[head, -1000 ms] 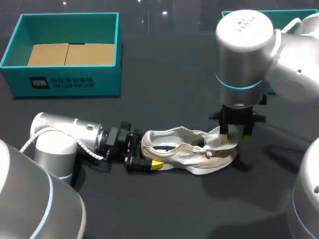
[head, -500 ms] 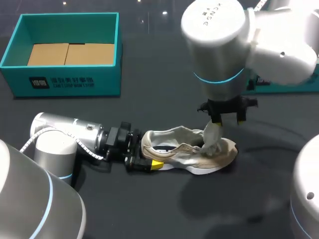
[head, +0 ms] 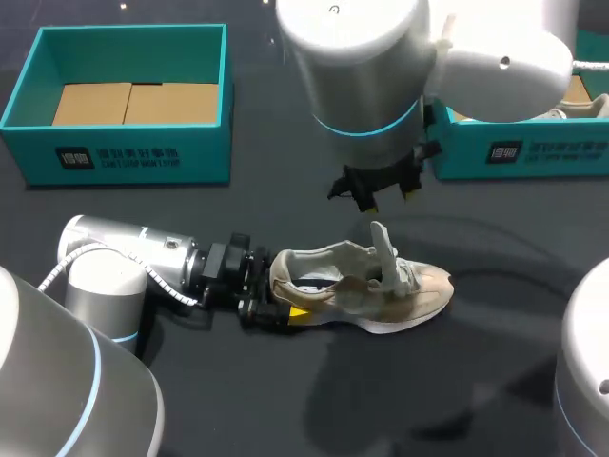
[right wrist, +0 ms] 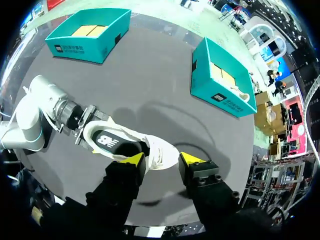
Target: Take the shoe out of the shoebox, open the shoe tongue, remove and reinsert the insole, then place the shoe into the shoebox
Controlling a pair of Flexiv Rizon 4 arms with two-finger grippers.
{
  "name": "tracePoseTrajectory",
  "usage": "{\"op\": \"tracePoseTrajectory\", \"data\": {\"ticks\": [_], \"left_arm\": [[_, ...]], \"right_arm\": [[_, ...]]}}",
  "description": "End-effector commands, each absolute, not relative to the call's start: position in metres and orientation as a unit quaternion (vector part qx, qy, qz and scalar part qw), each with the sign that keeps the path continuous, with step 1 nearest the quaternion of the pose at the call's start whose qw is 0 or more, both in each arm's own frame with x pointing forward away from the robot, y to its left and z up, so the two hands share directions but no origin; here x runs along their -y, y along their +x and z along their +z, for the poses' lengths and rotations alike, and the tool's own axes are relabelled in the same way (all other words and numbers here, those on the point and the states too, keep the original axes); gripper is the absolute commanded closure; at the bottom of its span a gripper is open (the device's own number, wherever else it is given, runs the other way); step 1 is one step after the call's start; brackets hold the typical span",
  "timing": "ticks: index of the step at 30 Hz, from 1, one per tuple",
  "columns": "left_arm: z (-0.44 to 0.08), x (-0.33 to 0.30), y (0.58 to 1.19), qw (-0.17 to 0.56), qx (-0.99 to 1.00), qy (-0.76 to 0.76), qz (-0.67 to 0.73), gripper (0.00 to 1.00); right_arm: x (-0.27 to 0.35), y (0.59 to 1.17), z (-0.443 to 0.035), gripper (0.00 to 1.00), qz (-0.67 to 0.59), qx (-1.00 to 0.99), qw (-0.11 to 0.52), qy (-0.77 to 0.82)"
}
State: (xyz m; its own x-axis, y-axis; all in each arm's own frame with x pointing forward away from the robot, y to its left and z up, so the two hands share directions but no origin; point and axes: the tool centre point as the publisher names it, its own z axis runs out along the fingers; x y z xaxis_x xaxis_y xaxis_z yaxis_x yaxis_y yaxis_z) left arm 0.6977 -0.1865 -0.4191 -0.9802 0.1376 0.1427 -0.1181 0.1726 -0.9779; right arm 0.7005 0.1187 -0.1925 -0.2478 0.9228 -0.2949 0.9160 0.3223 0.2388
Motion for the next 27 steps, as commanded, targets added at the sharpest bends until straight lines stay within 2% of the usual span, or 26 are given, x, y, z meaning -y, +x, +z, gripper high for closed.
{"op": "tracePoseTrajectory", "data": {"ticks": [1, 3, 4, 5, 8, 11, 13, 24, 27], "left_arm": [[-0.421, 0.185, 0.696, 0.099, 0.759, -0.006, 0.644, 1.0], [-0.421, 0.185, 0.696, 0.099, 0.759, -0.006, 0.644, 1.0], [-0.421, 0.185, 0.696, 0.099, 0.759, -0.006, 0.644, 1.0], [-0.421, 0.185, 0.696, 0.099, 0.759, -0.006, 0.644, 1.0], [-0.421, 0.185, 0.696, 0.099, 0.759, -0.006, 0.644, 1.0], [-0.421, 0.185, 0.696, 0.099, 0.759, -0.006, 0.644, 1.0], [-0.421, 0.185, 0.696, 0.099, 0.759, -0.006, 0.644, 1.0], [-0.421, 0.185, 0.696, 0.099, 0.759, -0.006, 0.644, 1.0], [-0.421, 0.185, 0.696, 0.099, 0.759, -0.006, 0.644, 1.0]], "right_arm": [[-0.139, 0.702, -0.195, 0.69, 0.008, -0.827, 0.192, 0.528], [-0.148, 0.703, -0.196, 0.83, 0.01, -0.844, 0.183, 0.505], [-0.152, 0.703, -0.196, 0.98, 0.016, -0.854, 0.177, 0.489], [-0.157, 0.703, -0.197, 1.0, 0.023, -0.867, 0.171, 0.468], [-0.17, 0.7, -0.198, 1.0, 0.033, -0.894, 0.161, 0.416], [-0.186, 0.693, -0.2, 1.0, 0.061, -0.944, 0.123, 0.299], [-0.194, 0.687, -0.206, 1.0, 0.035, -0.959, 0.133, 0.247], [-0.194, 0.687, -0.206, 1.0, 0.035, -0.959, 0.133, 0.247], [-0.207, 0.69, -0.228, 1.0, 0.023, -0.975, 0.104, 0.193]]}}
